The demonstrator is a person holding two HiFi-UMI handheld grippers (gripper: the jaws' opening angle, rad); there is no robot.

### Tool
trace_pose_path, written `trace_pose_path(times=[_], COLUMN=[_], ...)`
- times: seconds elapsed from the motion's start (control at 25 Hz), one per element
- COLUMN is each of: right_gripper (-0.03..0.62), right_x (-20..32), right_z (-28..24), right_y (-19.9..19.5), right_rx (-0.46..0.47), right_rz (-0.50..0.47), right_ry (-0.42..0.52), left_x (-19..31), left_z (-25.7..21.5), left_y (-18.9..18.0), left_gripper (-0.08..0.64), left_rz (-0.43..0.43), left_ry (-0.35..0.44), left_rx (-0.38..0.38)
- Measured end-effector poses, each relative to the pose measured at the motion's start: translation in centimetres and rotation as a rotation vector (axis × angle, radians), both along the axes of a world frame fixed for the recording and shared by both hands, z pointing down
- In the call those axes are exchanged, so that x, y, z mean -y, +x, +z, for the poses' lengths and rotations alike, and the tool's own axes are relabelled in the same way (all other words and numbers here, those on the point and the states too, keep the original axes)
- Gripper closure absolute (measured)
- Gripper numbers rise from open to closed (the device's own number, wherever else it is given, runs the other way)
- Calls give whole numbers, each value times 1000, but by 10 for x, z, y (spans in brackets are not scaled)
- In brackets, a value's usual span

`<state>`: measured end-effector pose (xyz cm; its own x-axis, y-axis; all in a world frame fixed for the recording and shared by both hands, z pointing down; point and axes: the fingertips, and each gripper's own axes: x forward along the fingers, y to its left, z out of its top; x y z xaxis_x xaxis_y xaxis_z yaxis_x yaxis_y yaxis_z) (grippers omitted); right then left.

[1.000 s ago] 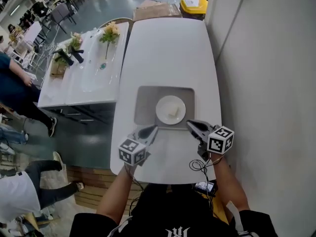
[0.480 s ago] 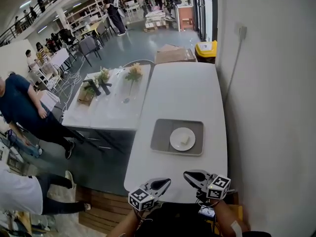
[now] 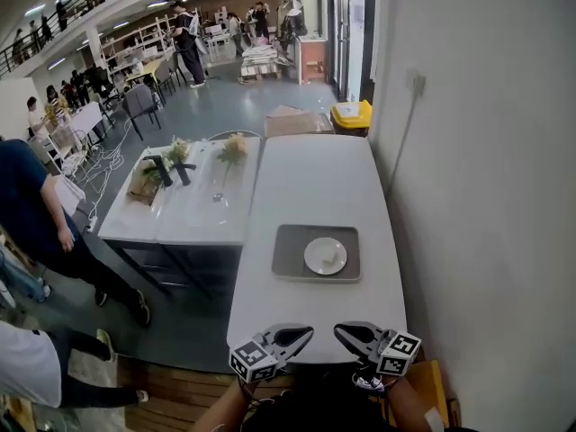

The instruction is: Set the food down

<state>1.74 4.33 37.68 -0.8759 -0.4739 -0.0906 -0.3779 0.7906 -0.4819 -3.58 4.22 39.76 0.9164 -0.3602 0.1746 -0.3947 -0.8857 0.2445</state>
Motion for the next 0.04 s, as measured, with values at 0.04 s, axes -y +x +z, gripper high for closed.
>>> trace_pose_path(times=[0.04], right_gripper=[589], right_x=[-8], right_z=[-2], right_y=[-6], right_rx=[5], right_rz=[10], right_ry=[-8], left_x=[-9], left_z=[-3], left_y=[-7], left_gripper=[555], left_rz=[22], left_ry=[5], left_rx=[1])
